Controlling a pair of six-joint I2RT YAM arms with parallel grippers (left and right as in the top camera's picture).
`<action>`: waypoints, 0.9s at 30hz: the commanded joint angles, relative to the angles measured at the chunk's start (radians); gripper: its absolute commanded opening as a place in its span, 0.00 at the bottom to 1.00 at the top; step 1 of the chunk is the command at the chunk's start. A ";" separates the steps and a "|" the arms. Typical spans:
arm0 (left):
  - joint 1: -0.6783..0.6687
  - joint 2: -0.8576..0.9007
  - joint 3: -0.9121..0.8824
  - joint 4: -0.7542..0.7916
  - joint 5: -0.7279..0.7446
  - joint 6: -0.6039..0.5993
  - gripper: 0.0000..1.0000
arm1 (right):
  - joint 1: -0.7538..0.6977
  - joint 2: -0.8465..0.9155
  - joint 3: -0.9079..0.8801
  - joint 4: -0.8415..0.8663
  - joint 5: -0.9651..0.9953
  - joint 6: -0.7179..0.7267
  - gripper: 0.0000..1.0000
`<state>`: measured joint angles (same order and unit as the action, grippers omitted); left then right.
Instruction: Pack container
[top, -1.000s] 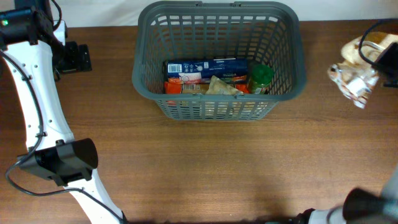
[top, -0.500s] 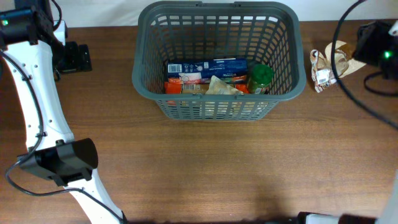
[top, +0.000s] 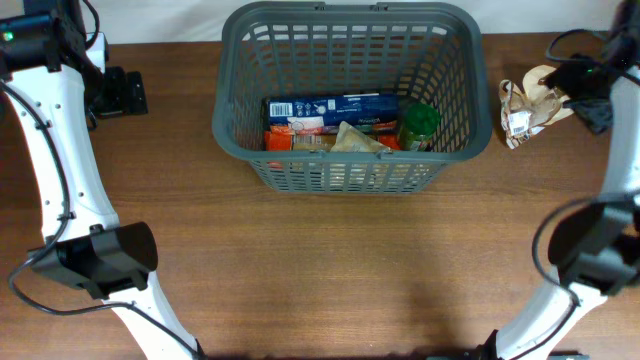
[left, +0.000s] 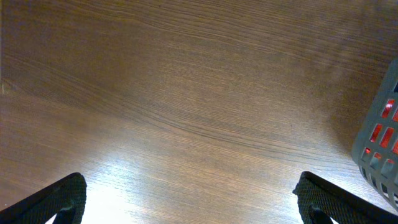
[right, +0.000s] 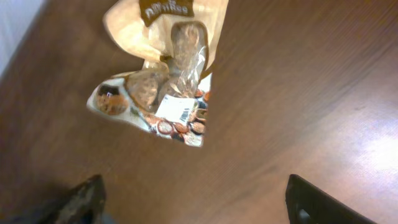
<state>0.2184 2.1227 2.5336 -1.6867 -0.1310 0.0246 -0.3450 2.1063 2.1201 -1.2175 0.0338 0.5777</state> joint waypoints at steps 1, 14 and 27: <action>0.003 -0.001 -0.006 -0.001 0.003 -0.014 0.99 | 0.004 0.109 -0.003 0.061 -0.117 0.086 0.95; 0.003 -0.001 -0.006 -0.001 0.003 -0.014 0.99 | 0.003 0.289 -0.003 0.292 -0.232 0.217 1.00; 0.003 -0.001 -0.006 -0.001 0.003 -0.014 0.99 | -0.030 0.421 -0.003 0.279 -0.207 0.212 0.94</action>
<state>0.2184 2.1227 2.5336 -1.6867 -0.1314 0.0246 -0.3599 2.4592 2.1170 -0.9188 -0.1978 0.7864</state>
